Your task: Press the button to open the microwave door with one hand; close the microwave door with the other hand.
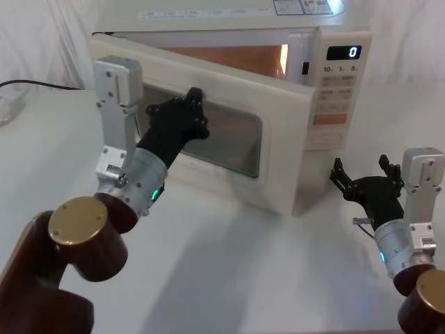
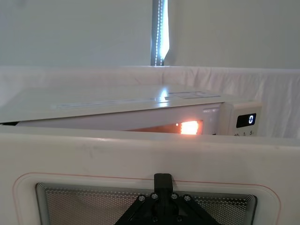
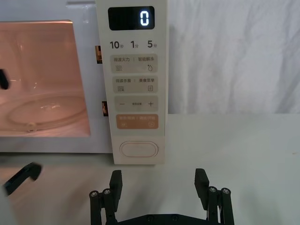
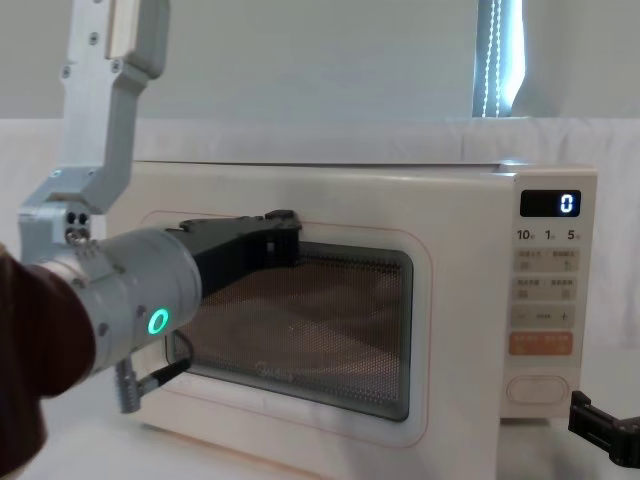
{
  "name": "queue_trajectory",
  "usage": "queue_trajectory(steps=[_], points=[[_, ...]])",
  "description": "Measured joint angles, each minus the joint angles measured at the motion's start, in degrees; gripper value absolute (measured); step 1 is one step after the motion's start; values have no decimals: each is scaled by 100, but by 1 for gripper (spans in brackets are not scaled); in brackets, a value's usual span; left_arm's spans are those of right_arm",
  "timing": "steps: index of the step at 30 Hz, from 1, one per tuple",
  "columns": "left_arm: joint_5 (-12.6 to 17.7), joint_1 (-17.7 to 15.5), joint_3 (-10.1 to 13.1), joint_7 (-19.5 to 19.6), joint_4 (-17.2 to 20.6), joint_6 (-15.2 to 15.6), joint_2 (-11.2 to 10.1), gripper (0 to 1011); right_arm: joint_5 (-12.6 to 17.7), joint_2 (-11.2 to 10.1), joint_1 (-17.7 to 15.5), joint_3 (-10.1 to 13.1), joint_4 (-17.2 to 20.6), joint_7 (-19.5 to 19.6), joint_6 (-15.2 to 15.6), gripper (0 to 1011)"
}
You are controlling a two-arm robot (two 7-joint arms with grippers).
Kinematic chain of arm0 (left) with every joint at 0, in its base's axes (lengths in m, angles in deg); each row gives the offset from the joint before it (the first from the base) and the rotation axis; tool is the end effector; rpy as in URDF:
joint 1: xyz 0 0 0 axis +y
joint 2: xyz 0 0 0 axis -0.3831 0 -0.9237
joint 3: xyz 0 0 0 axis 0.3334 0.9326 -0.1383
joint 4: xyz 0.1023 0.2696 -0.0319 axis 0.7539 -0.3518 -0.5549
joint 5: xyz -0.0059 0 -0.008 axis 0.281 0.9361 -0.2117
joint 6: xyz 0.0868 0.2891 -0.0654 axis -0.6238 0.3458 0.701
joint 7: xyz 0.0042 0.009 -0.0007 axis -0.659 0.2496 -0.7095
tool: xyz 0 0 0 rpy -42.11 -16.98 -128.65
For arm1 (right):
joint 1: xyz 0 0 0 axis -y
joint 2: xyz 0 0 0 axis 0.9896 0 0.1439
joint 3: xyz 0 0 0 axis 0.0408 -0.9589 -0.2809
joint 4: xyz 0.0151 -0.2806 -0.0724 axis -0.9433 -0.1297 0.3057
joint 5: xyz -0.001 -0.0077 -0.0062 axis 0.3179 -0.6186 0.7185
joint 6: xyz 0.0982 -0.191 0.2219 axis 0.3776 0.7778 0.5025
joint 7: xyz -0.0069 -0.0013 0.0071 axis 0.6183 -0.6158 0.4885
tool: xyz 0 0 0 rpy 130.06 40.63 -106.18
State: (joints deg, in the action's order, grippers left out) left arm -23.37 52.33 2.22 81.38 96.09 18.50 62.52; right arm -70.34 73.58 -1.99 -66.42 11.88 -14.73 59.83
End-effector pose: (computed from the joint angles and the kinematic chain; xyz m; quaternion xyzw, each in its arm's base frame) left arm 0.3857 -0.0531 -0.2102 -0.0556 -0.0273 0.5291 0.8463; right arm 0.3573 0.0205 -0.3273 0.0267 -0.0058 -0.6754 0.7370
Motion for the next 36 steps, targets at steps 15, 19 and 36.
queue_trajectory(steps=[15, 19, 36], points=[[110, -510, 137, 45, -571, -68, 143, 0, 0, 0, 0, 0, 0, 0, 0, 1002], [153, -666, 168, 64, -717, -70, 166, 0, 0, 0, 0, 0, 0, 0, 0, 1002], [283, -1167, 309, 165, -1307, -90, 295, 0, 0, 0, -1, 0, 0, 0, 0, 1002]])
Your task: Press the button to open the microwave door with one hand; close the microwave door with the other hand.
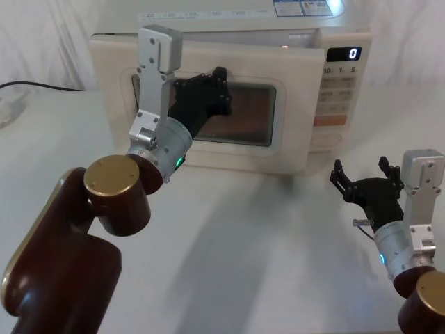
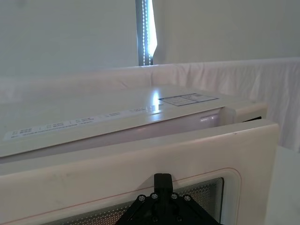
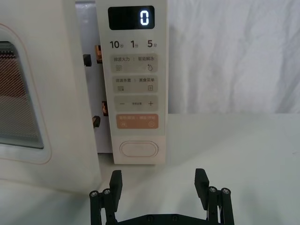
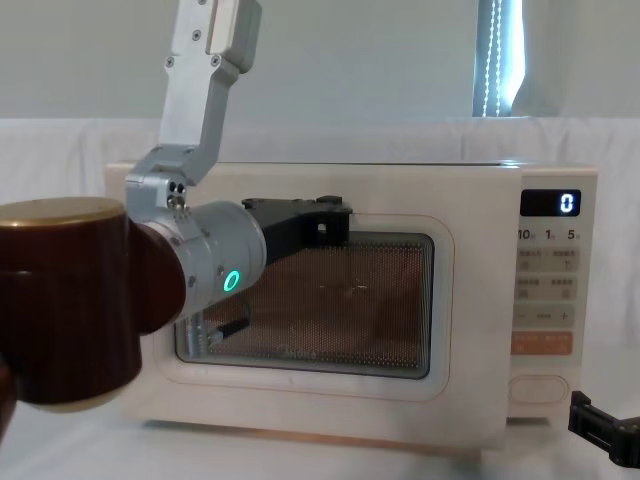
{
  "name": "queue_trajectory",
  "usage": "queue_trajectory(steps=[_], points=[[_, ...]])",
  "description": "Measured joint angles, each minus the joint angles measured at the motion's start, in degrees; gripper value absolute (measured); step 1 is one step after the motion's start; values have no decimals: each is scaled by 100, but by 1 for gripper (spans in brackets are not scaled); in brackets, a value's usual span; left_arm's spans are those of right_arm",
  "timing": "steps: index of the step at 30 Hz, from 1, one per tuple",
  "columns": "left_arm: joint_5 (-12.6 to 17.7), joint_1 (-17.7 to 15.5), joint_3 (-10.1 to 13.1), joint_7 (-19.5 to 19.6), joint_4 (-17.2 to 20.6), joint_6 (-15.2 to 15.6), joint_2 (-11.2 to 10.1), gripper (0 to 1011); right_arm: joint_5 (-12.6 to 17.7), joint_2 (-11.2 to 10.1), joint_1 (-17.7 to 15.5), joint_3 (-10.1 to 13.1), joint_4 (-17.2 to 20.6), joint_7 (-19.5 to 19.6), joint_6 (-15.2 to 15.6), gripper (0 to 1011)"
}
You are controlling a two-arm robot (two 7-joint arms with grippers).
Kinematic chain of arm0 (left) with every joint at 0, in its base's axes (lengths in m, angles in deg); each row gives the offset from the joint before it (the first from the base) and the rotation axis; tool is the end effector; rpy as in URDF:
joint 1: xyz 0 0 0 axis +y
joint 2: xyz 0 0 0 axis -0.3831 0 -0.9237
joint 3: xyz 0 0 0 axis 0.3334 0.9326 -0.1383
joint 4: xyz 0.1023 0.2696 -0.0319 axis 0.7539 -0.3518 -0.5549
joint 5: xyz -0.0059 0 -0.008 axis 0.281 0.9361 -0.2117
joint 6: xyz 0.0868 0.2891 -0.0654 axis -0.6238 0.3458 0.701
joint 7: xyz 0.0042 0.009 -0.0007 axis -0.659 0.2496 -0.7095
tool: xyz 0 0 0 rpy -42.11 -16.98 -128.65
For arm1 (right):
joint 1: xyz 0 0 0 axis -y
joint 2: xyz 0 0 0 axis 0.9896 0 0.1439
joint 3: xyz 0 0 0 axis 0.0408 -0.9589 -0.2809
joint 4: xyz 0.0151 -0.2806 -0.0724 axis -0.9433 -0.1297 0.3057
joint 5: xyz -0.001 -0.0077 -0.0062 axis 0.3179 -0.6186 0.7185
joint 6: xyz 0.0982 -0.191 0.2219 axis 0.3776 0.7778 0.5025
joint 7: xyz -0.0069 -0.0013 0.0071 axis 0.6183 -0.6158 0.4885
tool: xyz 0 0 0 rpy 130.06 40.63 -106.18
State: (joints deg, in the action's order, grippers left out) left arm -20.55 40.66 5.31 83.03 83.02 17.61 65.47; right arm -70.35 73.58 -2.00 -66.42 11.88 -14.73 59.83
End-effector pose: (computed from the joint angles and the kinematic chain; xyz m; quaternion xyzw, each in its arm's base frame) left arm 0.4389 -0.0783 -0.1961 -0.0293 -0.0492 0.5084 0.8592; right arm 0.3572 0.0205 -0.3273 0.0266 -0.0058 -0.6754 0.7370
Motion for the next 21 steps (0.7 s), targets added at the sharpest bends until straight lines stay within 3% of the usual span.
queue_trajectory(steps=[21], points=[[215, -330, 57, -82, -497, -185, 189, 0, 0, 0, 0, 0, 0, 0, 0, 1002]])
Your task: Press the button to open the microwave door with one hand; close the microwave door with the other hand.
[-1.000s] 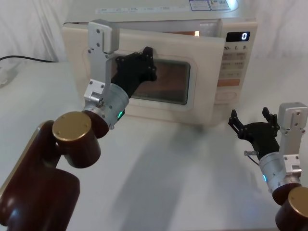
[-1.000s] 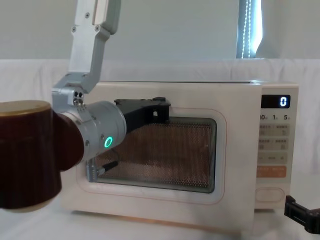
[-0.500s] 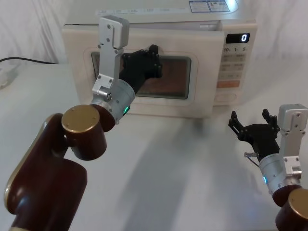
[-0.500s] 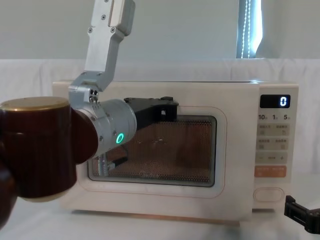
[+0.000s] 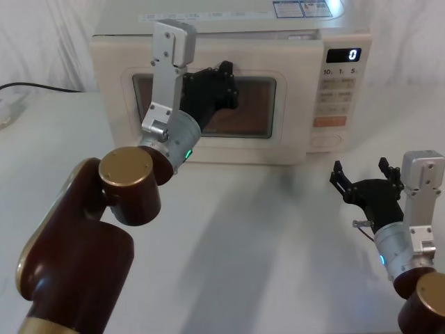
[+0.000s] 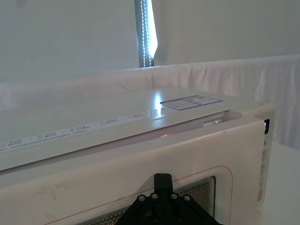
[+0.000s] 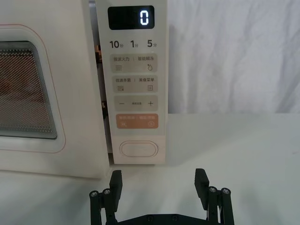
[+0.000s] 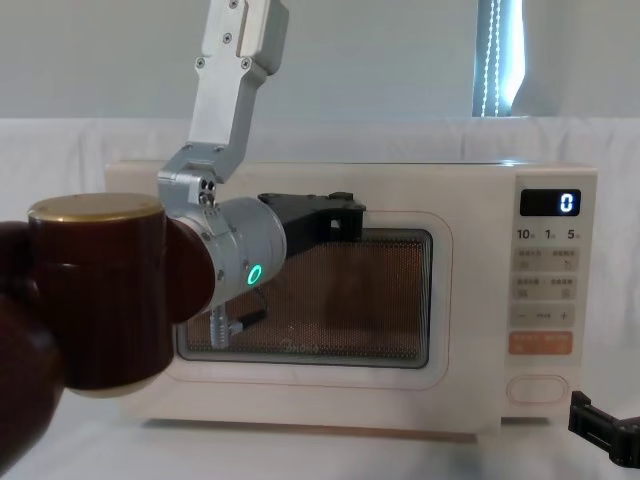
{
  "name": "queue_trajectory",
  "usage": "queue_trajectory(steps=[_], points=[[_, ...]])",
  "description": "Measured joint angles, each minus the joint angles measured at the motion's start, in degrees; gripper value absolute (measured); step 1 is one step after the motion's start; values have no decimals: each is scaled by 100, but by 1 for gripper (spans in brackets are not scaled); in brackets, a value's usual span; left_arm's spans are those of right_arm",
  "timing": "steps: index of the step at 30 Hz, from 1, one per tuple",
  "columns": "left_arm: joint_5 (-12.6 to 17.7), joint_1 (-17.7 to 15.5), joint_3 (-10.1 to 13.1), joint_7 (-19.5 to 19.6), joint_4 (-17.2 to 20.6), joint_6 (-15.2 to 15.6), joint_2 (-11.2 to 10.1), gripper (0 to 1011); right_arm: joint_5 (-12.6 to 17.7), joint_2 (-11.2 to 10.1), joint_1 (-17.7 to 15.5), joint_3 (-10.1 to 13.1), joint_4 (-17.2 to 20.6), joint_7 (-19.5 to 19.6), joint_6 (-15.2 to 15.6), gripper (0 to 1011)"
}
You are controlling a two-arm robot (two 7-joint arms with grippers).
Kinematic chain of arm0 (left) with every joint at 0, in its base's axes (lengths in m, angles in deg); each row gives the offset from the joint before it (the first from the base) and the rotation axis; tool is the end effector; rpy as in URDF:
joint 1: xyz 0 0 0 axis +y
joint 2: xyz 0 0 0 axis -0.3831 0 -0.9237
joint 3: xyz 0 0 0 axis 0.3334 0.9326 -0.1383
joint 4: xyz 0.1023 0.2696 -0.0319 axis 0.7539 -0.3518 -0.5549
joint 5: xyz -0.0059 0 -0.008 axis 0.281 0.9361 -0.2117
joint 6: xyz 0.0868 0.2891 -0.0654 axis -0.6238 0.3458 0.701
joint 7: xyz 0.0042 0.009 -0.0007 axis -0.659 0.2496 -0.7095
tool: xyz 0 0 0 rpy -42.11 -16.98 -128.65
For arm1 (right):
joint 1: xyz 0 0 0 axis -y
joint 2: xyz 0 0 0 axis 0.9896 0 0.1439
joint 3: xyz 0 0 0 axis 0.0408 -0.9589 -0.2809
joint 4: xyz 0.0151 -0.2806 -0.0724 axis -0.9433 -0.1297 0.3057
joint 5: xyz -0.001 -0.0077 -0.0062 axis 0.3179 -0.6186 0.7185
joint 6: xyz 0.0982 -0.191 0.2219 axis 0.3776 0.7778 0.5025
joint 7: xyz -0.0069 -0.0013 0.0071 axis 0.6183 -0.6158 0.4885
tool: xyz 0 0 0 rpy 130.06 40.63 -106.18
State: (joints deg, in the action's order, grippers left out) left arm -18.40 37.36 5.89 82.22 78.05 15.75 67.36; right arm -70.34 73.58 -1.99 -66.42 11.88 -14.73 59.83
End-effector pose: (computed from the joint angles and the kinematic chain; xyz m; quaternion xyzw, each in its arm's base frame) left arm 0.4540 -0.0903 -0.1950 -0.0239 -0.0625 0.5125 0.8561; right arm 0.3573 0.0205 -0.3273 0.0267 -0.0058 -0.6754 0.7370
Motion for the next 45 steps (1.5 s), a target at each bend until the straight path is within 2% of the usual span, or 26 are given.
queue_trajectory(steps=[19, 45], points=[[173, -164, -28, -29, -227, -107, 63, 0, 0, 0, 0, 0, 0, 0, 0, 1002], [142, -386, -47, 72, -602, -225, 198, 0, 0, 0, 0, 0, 0, 0, 0, 1002]])
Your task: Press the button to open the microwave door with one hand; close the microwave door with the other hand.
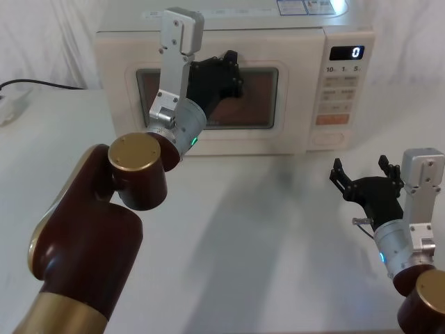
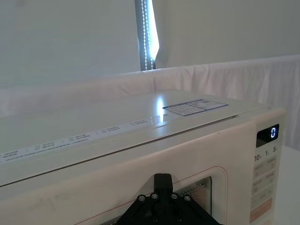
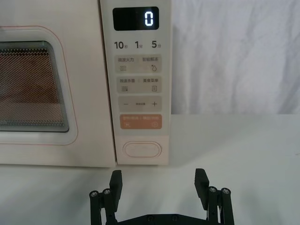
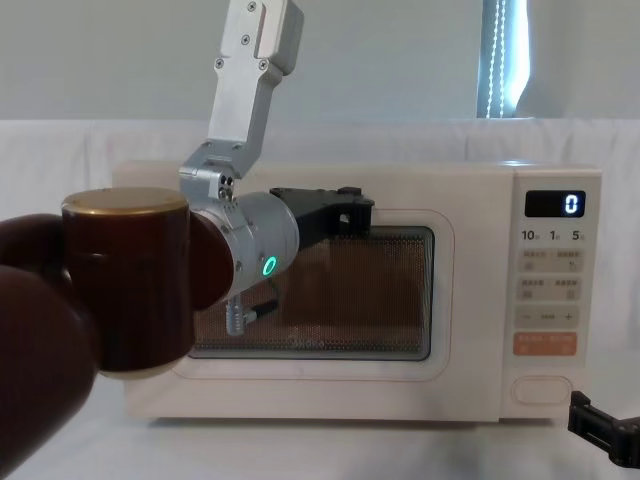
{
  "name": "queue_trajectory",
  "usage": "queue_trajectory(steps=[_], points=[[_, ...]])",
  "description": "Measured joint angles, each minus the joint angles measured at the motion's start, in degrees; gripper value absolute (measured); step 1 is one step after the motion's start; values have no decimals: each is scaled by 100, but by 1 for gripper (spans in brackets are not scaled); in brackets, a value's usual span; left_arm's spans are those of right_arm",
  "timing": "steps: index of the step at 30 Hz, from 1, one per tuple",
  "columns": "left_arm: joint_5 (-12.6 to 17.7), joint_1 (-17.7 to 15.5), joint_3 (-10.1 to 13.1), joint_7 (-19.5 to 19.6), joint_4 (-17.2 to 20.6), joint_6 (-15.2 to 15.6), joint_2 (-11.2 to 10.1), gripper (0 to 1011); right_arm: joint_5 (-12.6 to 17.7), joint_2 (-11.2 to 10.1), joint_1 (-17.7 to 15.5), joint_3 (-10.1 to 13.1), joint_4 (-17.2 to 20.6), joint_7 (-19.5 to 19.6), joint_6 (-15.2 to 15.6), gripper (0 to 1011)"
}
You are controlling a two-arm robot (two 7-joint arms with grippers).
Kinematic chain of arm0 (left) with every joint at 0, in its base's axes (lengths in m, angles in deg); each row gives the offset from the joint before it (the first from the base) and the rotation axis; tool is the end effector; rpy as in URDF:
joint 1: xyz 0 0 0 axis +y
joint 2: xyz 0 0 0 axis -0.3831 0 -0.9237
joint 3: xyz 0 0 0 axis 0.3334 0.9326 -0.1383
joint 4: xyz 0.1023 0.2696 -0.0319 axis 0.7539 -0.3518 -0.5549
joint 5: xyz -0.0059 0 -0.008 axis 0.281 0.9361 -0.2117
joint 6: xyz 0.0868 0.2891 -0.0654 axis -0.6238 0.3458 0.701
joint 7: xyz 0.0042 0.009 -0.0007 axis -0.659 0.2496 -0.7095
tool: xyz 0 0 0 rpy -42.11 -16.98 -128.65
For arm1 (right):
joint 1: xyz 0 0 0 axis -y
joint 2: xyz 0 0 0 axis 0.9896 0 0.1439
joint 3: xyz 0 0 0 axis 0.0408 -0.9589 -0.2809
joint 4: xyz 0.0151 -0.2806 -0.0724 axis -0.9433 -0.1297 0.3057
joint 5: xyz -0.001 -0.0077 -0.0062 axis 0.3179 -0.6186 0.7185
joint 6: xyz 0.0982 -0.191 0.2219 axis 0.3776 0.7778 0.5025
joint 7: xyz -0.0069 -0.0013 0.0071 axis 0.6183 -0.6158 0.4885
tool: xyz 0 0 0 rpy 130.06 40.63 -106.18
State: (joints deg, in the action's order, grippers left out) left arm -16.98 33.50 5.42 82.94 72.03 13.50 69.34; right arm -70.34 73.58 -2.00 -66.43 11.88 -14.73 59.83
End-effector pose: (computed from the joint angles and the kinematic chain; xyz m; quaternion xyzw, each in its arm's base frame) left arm 0.4723 -0.0979 -0.1929 -0.0238 -0.0697 0.5106 0.8566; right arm 0.3572 0.0206 -0.3273 0.0267 -0.0057 -0.6753 0.7370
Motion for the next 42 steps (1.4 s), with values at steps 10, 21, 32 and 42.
queue_trajectory(steps=[10, 21, 32, 42], points=[[-12, -30, 6, 16, -55, -15, 14, 0, 0, 0, 1, 1, 0, 0, 0, 1002], [-19, -53, -2, 9, -96, -21, 22, 0, 0, 0, 0, 0, 0, 0, 0, 1002], [-15, -65, -14, 8, -131, -44, 31, 0, 0, 0, 1, 0, 0, 0, 0, 1002], [-106, 314, -30, 79, 366, 54, -105, 0, 0, 0, 1, 0, 0, 0, 0, 1002]])
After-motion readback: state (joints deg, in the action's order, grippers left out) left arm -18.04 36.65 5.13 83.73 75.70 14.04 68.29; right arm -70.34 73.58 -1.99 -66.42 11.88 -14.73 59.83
